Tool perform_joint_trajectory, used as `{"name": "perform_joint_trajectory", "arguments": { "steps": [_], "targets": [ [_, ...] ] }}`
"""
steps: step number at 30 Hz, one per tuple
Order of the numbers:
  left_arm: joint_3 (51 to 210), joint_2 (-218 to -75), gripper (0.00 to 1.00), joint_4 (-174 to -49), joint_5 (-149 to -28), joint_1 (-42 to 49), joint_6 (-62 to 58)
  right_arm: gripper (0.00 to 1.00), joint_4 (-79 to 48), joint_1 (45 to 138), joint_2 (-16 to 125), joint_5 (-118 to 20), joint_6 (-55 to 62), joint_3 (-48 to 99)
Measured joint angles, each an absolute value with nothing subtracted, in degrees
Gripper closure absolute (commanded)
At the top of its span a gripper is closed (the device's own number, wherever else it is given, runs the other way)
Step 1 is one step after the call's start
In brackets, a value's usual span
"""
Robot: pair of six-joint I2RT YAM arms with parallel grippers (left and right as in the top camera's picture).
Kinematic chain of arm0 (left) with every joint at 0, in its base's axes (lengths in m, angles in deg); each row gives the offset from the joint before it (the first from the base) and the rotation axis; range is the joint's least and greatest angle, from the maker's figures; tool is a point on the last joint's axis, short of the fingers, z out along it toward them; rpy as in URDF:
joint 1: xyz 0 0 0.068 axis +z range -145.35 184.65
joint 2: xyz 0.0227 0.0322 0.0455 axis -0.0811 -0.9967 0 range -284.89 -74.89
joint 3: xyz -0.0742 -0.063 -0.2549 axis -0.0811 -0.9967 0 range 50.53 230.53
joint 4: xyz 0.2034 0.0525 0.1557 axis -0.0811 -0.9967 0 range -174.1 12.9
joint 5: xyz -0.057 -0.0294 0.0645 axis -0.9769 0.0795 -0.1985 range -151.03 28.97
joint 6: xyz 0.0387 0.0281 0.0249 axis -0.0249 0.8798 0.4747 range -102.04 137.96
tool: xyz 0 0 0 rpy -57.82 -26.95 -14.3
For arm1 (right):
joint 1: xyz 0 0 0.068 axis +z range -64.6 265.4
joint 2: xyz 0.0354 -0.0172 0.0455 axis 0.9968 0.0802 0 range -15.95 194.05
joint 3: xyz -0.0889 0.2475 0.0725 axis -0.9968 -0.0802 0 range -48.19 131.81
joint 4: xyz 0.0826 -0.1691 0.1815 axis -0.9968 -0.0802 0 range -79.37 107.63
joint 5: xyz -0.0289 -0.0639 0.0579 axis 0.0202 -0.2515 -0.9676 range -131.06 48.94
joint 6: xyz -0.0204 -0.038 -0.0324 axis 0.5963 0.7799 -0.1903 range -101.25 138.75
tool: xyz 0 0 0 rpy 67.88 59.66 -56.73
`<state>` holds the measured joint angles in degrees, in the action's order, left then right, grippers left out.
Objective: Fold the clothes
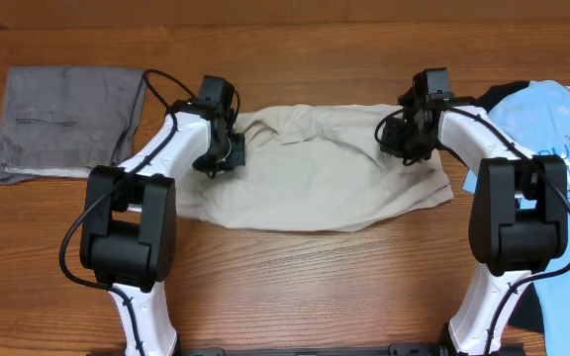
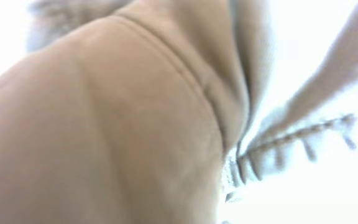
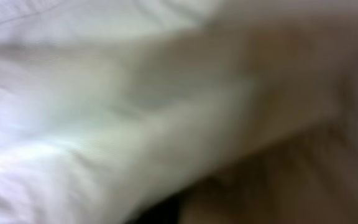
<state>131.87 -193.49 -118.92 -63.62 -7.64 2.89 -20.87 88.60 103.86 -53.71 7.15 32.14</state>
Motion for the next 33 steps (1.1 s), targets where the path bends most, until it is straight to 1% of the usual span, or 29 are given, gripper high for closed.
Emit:
{"name": "perform_joint_trajectory", "arguments": {
  "steps": [10,13,16,19,22,28,33],
  "targets": [
    [131.31,-195.7,0.96,-102.55,-57.39,-7.62,2.89,0.96,-3.61,88.87,106.68,-53.55,6.39,31.51],
    [131.46,-196.2,0.96,-100.84,-56.73,-7.62,2.89,0.96,-1.57,88.87,107.23,-53.73,6.37,31.51],
    [132.05,-196.42,0.96,-101.52,-56.47,-7.62,2.89,0.96,-2.34,88.87,107.25,-54.43,6.39,32.01],
    [133.25,-196.69,0.96,-103.47,-56.47,-7.62,2.91,0.96,-6.01,88.84,107.07,-55.17,6.32,33.26],
    [134.78,-196.84,0.96,-107.31,-56.19,-7.56,3.15,0.96,-12.74,88.84,105.5,-55.52,6.3,34.31],
    [137.36,-196.77,0.96,-117.48,-55.2,-6.68,3.5,0.96,-30.34,88.8,94.48,-55.83,6.41,35.97],
    [138.37,-196.42,0.96,-125.87,-55.09,-6.44,3.42,0.96,-39.41,88.8,88.45,-56.11,6.39,37.78]
  ]
}}
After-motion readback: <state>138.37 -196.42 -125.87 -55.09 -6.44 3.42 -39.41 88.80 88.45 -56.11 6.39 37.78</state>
